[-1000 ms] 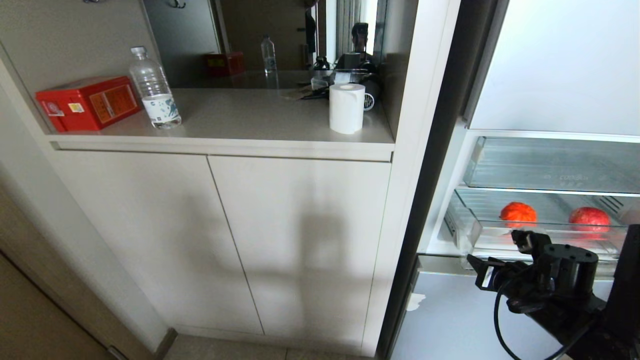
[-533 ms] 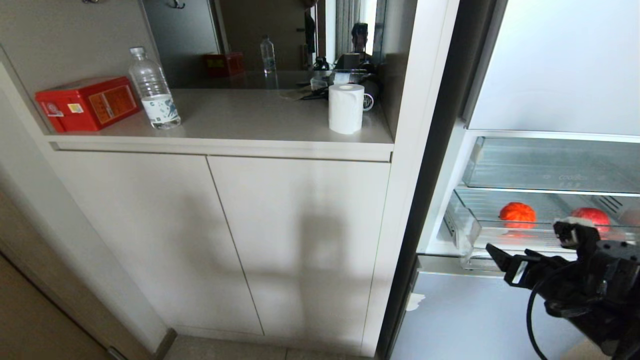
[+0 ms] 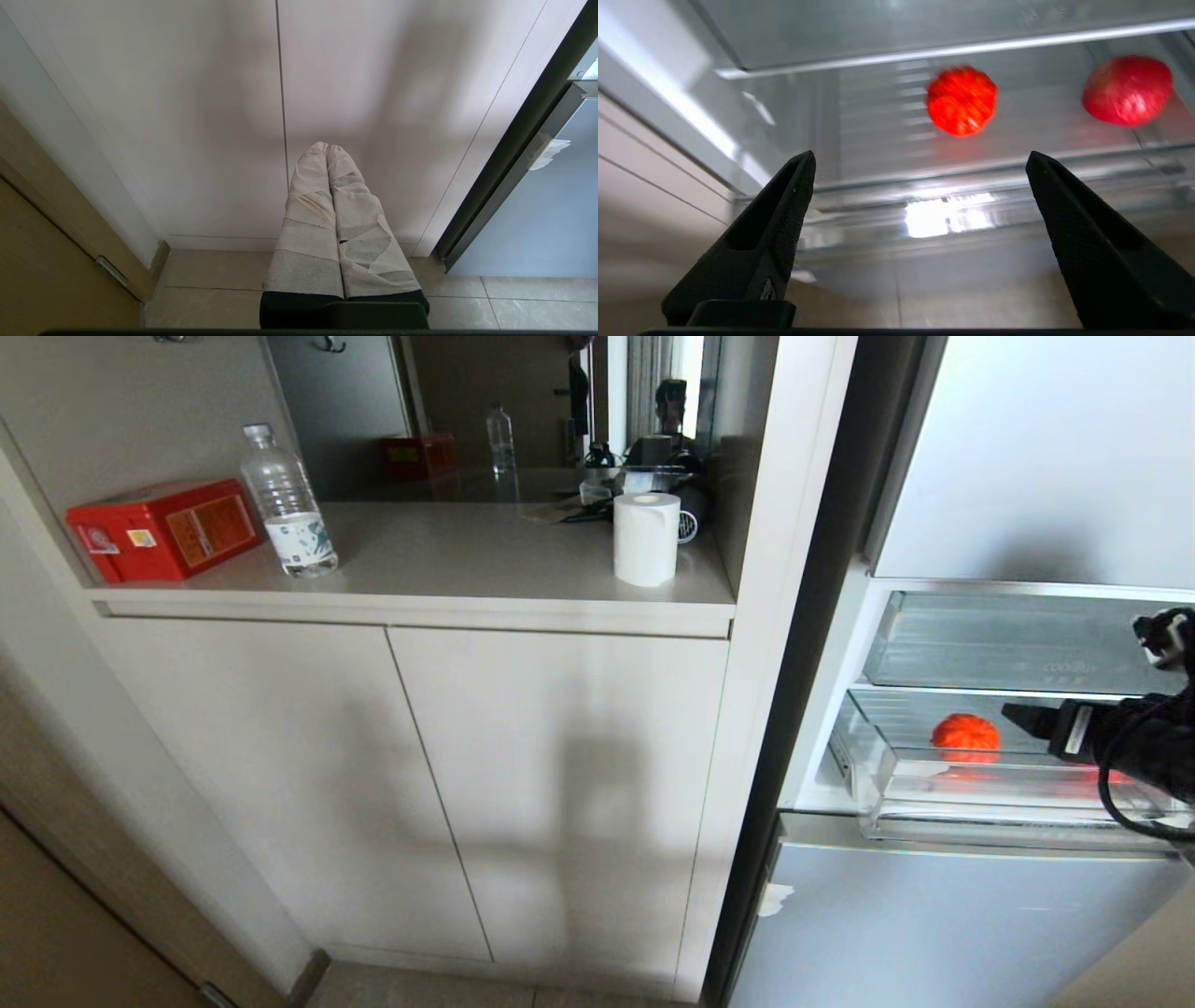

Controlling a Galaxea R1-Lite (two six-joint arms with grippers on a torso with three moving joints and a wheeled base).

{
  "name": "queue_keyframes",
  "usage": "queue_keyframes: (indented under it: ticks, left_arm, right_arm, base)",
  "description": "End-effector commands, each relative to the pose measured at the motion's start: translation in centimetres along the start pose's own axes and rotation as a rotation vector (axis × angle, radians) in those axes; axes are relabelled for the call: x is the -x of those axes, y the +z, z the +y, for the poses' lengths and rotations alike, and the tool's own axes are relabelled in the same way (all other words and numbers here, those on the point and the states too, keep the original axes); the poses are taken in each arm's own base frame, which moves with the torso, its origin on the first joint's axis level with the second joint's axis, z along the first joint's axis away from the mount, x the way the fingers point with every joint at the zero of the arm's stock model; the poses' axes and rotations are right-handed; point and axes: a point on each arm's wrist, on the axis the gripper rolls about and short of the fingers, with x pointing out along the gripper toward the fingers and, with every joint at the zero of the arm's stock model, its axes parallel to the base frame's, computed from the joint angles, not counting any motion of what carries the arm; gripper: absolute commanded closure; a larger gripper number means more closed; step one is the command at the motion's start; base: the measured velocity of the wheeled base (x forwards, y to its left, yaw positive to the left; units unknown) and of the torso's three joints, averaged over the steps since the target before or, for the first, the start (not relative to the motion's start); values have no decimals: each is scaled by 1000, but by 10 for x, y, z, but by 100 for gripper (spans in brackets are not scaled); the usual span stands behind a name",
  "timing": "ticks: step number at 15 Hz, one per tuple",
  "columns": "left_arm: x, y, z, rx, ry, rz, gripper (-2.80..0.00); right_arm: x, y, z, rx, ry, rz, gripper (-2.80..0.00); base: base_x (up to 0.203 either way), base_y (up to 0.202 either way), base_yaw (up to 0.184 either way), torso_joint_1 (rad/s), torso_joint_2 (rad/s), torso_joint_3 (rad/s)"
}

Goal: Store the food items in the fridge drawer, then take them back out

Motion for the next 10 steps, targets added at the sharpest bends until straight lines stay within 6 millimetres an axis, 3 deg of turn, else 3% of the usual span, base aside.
queue_keyframes:
  ticks: [1,4,10]
  left_arm:
    - [0,0,0,0,1,1,0]
    - [0,0,0,0,1,0,0]
    - [0,0,0,0,1,0,0]
  right_arm:
    - [-31,0,-14,5,-30,73,-280]
    - [-68,-3,-24,42,-45,105,-280]
    - [-108,3,-27,59,-17,118,-280]
  base:
    - [0,0,0,0,0,0]
    - [0,0,0,0,0,0]
    - [0,0,0,0,0,0]
